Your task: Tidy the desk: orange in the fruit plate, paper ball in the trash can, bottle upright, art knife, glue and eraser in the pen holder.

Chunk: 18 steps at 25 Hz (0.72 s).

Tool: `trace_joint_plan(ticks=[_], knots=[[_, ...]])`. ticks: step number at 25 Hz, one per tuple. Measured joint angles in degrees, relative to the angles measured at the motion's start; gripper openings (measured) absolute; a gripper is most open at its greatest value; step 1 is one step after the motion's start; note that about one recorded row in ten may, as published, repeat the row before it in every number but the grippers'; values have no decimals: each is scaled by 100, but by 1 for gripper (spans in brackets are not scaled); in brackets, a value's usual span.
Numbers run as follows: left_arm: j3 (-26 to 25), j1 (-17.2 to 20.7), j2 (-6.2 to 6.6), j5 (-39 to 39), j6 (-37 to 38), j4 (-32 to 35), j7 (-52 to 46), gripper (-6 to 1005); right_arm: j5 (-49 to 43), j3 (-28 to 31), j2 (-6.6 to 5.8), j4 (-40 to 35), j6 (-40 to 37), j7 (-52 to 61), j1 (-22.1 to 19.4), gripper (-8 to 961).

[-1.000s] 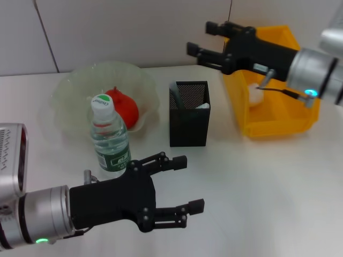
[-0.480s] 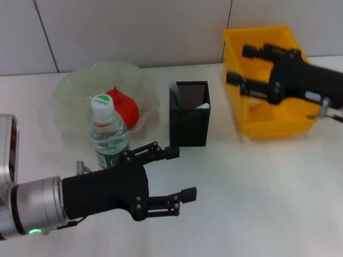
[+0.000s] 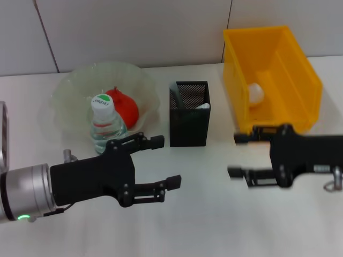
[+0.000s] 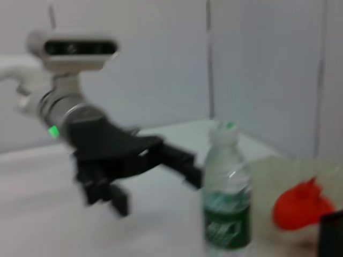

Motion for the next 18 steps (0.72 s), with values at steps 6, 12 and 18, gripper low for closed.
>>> trace_joint_plan(ticks=[6,12,18], knots=[[-166,7,56,448,42,27,38,870,-425,-201,22,637,-484,494,-224,738],[-467,97,145,576,107,36,115,870,-431,-233,19,821,-600,535,-343,737],[-684,162,228,587,280,31,172,870,-430,-202,25,754,-480,491,-234,738]])
